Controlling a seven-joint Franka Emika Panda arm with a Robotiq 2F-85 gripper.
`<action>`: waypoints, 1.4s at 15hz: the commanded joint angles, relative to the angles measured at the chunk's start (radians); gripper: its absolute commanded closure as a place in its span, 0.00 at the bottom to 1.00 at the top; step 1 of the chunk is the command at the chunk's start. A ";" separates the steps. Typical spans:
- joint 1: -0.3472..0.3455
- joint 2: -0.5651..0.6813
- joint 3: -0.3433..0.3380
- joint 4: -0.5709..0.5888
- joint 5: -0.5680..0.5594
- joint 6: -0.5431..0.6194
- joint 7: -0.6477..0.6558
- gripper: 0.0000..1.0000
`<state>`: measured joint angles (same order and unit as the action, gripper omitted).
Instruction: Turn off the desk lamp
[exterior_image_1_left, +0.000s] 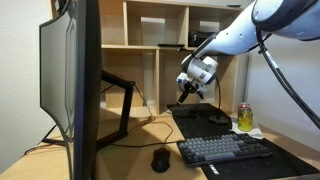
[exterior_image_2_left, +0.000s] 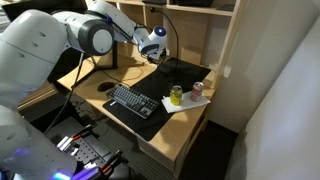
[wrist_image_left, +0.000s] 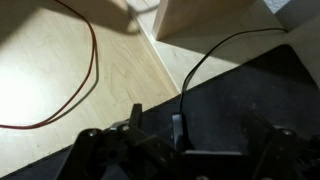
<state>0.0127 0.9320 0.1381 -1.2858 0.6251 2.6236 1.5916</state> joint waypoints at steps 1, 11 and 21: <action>-0.010 0.108 -0.016 0.151 -0.011 -0.089 0.038 0.00; -0.010 0.247 -0.053 0.305 -0.137 -0.214 0.138 0.00; 0.000 0.280 -0.028 0.303 -0.141 -0.134 0.097 0.00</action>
<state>0.0132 1.1710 0.0860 -1.0233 0.4947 2.4463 1.7089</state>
